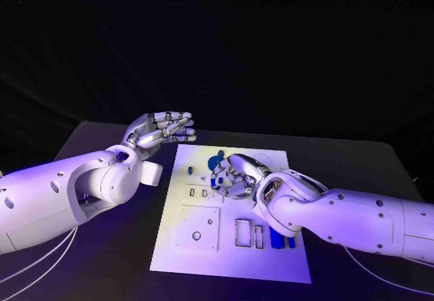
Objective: Assemble the parts on the task board
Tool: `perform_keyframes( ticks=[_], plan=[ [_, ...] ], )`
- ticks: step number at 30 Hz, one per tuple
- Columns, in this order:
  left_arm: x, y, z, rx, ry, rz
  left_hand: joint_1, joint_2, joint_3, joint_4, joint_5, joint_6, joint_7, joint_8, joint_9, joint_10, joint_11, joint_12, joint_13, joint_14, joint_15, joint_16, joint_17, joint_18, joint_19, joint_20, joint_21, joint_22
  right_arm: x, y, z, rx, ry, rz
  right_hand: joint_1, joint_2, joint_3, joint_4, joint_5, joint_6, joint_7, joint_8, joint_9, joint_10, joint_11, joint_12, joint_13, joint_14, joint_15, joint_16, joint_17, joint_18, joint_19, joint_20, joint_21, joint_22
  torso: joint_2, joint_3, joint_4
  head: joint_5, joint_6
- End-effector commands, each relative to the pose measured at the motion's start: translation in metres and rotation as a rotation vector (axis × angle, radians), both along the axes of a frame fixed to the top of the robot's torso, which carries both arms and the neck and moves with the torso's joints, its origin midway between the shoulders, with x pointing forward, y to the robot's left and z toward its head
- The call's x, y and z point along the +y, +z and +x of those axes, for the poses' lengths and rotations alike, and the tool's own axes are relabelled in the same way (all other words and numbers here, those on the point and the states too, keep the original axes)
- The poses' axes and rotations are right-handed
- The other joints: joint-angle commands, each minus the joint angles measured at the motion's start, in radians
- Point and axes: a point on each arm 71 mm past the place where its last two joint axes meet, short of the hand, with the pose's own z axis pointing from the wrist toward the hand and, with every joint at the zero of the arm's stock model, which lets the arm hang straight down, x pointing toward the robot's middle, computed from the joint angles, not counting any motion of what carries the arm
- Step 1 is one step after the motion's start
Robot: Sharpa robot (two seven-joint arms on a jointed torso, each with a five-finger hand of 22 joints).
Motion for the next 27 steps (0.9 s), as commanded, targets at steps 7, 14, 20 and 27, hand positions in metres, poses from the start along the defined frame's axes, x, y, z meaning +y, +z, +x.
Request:
perform_keyframes(
  ticks=[7, 14, 20, 27],
  plan=[
    [-0.003, 0.001, -0.001, -0.001, -0.023, -0.012, -0.010, -0.001, 0.005, 0.001, -0.005, -0.004, 0.050, -0.006, -0.001, -0.002, 0.002, -0.007, 0.001, -0.002, 0.004, -0.004, 0.001, 0.013, 0.005, 0.004, 0.000, -0.001, 0.010, -0.010, -0.003, -0.027, 0.006, -0.069, -0.009, 0.005, 0.001, -0.004, 0.008, 0.017, -0.012, 0.004, 0.022, 0.002, -0.006, 0.003, 0.124, 0.099, -0.008, 0.003, 0.240, -0.011, 0.007, -0.002, 0.001, 0.065, 0.002, -0.0001, 0.0018, 0.004, -0.005],
    [-0.003, 0.001, -0.001, -0.001, -0.024, -0.013, -0.010, -0.001, 0.005, 0.001, -0.005, -0.004, 0.050, -0.006, -0.001, -0.002, 0.002, -0.007, 0.001, -0.002, 0.004, -0.004, 0.001, 0.013, 0.005, 0.004, 0.000, -0.001, 0.016, -0.017, -0.006, -0.017, 0.022, -0.089, -0.011, 0.003, 0.001, -0.004, 0.010, 0.017, -0.013, 0.005, 0.022, 0.003, -0.007, 0.005, 0.126, 0.099, -0.008, 0.004, 0.242, -0.011, 0.008, -0.003, 0.003, 0.066, 0.001, 0.0003, 0.0016, 0.009, -0.011],
    [-0.003, 0.001, -0.002, 0.000, -0.025, -0.012, -0.010, -0.001, 0.005, 0.001, -0.005, -0.004, 0.050, -0.006, -0.001, -0.002, 0.002, -0.007, 0.001, -0.002, 0.004, -0.004, 0.001, 0.013, 0.005, 0.004, 0.000, -0.001, 0.016, -0.021, -0.005, -0.005, 0.015, -0.106, -0.019, -0.001, -0.002, -0.002, 0.010, 0.016, -0.013, 0.007, 0.023, 0.003, -0.007, 0.004, 0.125, 0.099, -0.009, 0.004, 0.242, -0.011, 0.009, -0.004, 0.003, 0.067, 0.001, -0.0001, 0.0010, 0.009, -0.015],
    [-0.003, 0.001, -0.002, 0.000, -0.025, -0.012, -0.010, -0.001, 0.005, 0.001, -0.005, -0.004, 0.050, -0.006, -0.001, -0.002, 0.002, -0.007, 0.001, -0.002, 0.004, -0.004, 0.001, 0.013, 0.005, 0.004, 0.000, -0.001, 0.015, -0.023, -0.004, 0.003, 0.013, -0.118, -0.022, -0.004, -0.003, -0.002, 0.010, 0.015, -0.013, 0.008, 0.024, 0.003, -0.007, 0.004, 0.125, 0.099, -0.009, 0.003, 0.241, -0.011, 0.008, -0.004, 0.002, 0.066, 0.001, 0.0001, 0.0009, 0.009, -0.017]
  ],
)
